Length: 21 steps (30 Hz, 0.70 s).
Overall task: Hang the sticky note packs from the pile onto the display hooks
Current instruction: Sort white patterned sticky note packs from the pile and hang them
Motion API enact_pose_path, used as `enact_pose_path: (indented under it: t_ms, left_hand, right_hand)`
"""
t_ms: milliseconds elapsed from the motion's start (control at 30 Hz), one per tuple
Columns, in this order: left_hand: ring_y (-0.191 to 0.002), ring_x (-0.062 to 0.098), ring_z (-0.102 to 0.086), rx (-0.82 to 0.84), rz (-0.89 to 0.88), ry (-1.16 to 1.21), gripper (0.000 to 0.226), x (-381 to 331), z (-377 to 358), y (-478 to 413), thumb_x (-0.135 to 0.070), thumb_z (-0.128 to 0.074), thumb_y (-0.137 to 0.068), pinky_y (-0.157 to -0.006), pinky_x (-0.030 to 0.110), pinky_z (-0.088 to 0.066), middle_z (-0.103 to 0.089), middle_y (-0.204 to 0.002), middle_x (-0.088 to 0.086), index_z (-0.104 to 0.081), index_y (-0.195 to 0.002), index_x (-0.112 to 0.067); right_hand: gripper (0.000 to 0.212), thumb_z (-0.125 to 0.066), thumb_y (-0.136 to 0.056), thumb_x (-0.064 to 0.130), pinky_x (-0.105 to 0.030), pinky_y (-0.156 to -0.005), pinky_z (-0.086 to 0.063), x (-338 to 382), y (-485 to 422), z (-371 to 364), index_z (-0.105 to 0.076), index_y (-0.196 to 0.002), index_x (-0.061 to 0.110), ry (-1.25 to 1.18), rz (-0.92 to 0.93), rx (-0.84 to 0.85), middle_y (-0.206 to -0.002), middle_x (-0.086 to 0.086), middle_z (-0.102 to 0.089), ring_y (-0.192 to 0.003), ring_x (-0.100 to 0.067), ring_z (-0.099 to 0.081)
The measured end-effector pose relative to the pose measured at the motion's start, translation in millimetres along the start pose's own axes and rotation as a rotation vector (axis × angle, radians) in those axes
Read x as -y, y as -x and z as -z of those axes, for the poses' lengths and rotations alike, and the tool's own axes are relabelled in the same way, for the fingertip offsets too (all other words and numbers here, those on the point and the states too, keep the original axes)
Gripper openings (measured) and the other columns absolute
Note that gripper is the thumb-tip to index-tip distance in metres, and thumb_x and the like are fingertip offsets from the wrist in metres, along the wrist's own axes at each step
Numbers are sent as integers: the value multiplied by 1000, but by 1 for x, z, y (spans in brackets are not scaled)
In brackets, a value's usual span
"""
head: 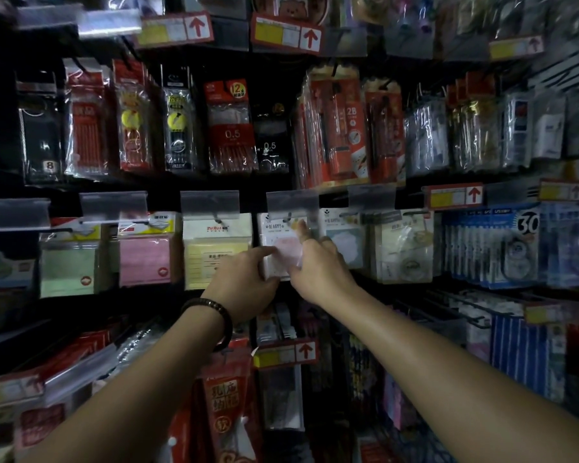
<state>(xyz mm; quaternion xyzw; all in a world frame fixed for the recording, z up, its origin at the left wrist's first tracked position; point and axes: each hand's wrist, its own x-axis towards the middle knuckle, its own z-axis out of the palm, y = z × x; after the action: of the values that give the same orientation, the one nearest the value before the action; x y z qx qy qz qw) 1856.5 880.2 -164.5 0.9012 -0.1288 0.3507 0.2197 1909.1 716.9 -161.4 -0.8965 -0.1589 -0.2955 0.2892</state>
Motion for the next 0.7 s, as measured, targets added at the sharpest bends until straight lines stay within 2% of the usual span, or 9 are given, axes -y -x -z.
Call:
enact_pose_path:
  t_ms: [67,133,200,300,367,433,567,633,700]
  left_hand:
    - [-83,10,-68,26,9,-10,53,-3,2,4,-30,-66,-101,-69,16,-52,-75,-104,2,-54,-153,-25]
    - [-75,3,-65,29,10,-4,47,-6,5,10,-30,-66,-102,-63,13,-48,-70,-93,-3,-58,-148,-21]
    - [-72,4,-68,29,37,34,40,-7,10,21,-30,-66,-103,-60,15,-51,-74,-91,-4,-63,-141,-20]
    - [-69,7,-74,31,63,107,26,-4,23,45,-28,-68,-103,-60,25,-61,-78,-87,-5,-68,-128,-28]
    - [-66,4,-73,-6,24,77,15,1,30,64,-28,-70,-100,-67,33,-65,-78,-80,-9,-74,-115,-30]
    - [-71,0,-72,-59,-13,36,8,9,34,86,-29,-73,-97,-72,29,-61,-76,-77,-13,-77,-104,-32]
    - [-73,-2,-70,-109,-44,42,5,22,29,146,-29,-74,-96,-62,7,-46,-73,-77,-17,-76,-97,-33]
    - [-70,-2,-69,-112,-73,83,6,30,17,186,-25,-73,-98,-59,8,-45,-70,-73,-16,-75,-99,-31]
    - [-67,1,-67,-85,-89,130,9,44,-1,230,-21,-72,-100,-58,13,-47,-69,-74,-14,-73,-102,-30]
  right_hand:
    - [103,-71,-100,28,-36,-79,-58,1,2,1,4,-170,39,52,3,-12,-148,-14,-44,-109,-29,-63]
    - [102,-73,-98,31,-38,-72,-58,0,7,1,0,-169,42,103,14,-34,-138,-11,-50,-99,-28,-63]
    - [99,-75,-95,30,-40,-70,-59,-2,18,5,-8,-165,48,157,39,-70,-129,-8,-53,-91,-27,-62]
    - [77,-71,-96,33,-41,-72,-60,-7,38,15,-28,-158,46,119,71,-112,-122,-3,-53,-91,-25,-61]
    - [60,-68,-99,37,-43,-79,-60,-14,55,20,-41,-153,38,36,93,-144,-119,3,-55,-98,-22,-62]
    - [47,-68,-101,36,-37,-78,-55,-23,78,18,-53,-145,32,-74,129,-202,-108,9,-59,-93,-16,-60]
    - [22,-71,-100,26,-34,-65,-53,-37,143,-5,-66,-121,28,-272,203,-257,-86,11,-65,-73,-7,-63]
    - [13,-72,-99,21,-29,-59,-51,-45,179,-27,-69,-111,26,-298,229,-230,-81,11,-65,-65,-8,-63]
    - [9,-71,-102,22,-23,-58,-47,-57,215,-56,-70,-109,25,-298,241,-118,-82,14,-63,-66,-10,-63]
